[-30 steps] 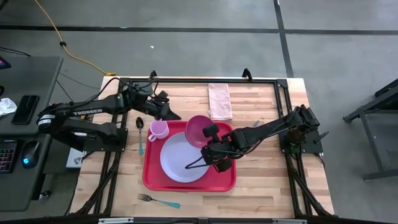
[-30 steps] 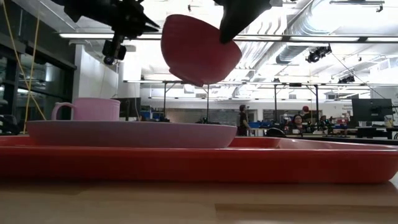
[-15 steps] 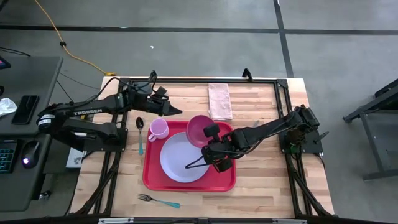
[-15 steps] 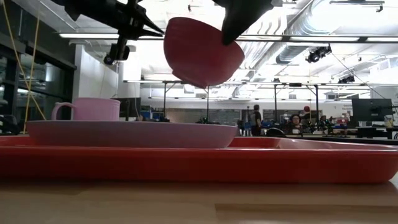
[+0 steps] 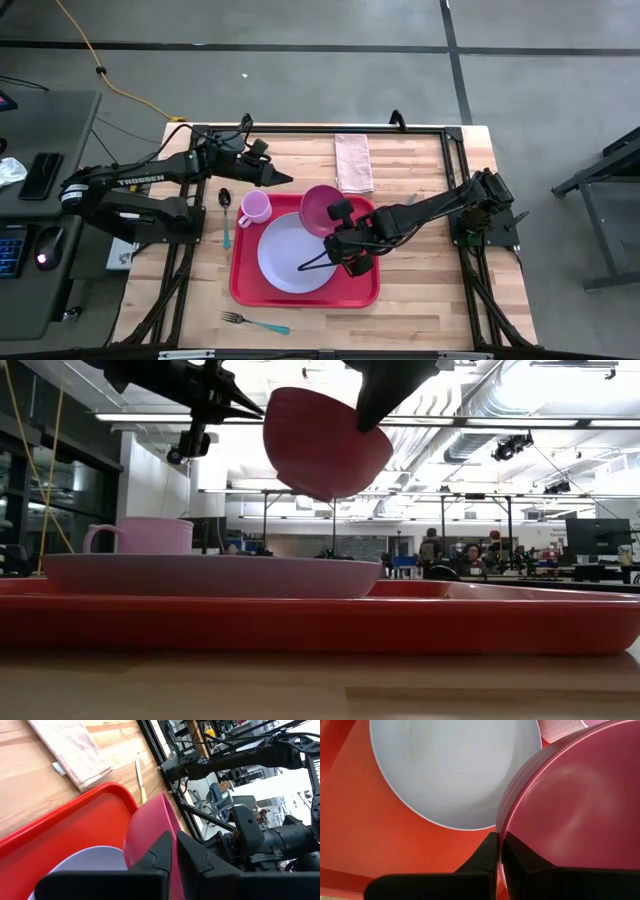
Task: Set up tray
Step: Put the red bowl on top of the blue plate
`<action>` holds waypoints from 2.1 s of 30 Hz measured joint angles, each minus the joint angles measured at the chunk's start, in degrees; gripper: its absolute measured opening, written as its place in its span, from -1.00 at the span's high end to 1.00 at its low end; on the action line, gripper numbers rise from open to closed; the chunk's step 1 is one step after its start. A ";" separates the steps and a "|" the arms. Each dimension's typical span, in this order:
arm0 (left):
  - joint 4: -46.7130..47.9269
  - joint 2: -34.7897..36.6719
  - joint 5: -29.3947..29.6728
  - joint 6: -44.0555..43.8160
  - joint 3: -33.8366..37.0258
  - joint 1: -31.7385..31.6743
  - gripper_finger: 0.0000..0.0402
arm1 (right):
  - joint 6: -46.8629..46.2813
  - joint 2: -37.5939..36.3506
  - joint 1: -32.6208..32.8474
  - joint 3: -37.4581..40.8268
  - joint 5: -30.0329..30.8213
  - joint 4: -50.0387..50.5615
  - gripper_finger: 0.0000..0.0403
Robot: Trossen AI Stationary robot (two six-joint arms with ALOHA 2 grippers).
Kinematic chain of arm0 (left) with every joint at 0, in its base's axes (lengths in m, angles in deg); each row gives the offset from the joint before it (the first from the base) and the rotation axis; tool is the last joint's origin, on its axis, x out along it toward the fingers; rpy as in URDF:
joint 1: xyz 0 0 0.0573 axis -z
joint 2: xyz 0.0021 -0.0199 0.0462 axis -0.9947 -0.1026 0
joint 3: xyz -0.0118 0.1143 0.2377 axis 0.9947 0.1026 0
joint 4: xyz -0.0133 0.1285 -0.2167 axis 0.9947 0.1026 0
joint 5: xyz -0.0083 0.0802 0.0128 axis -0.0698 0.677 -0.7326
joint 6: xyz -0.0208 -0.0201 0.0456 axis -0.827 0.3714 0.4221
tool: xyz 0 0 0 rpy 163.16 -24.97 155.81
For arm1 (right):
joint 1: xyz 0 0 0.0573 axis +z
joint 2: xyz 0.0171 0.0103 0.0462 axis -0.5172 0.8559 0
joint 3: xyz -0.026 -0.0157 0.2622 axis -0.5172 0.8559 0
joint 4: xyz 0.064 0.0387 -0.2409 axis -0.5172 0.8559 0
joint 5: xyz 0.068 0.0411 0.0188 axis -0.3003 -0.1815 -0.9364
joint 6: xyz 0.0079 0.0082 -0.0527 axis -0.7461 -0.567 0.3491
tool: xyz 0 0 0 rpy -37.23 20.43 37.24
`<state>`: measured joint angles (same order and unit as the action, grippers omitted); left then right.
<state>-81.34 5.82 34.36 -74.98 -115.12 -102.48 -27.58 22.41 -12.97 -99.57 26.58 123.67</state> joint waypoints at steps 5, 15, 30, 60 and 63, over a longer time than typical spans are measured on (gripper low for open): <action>0.00 -0.01 0.22 0.08 0.00 0.00 0.71 | -0.02 0.00 -0.02 0.00 0.00 0.02 1.00; -1.97 0.00 -0.17 4.83 0.00 0.02 0.71 | -1.07 0.00 -0.02 0.02 0.00 0.35 1.00; -5.32 0.01 -2.82 6.42 0.00 0.04 0.58 | -0.85 0.00 -0.15 0.02 -0.04 0.35 1.00; 20.29 -6.82 2.90 11.00 -16.68 0.55 -0.73 | -1.27 0.00 -0.21 0.02 0.40 2.53 1.00; 25.60 -11.37 5.88 12.54 -22.16 2.28 -0.73 | -1.33 0.00 -0.41 0.02 0.45 2.59 1.00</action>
<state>-55.74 -5.55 40.23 -62.44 -137.27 -100.21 -28.91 22.41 -13.38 -99.55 27.02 126.27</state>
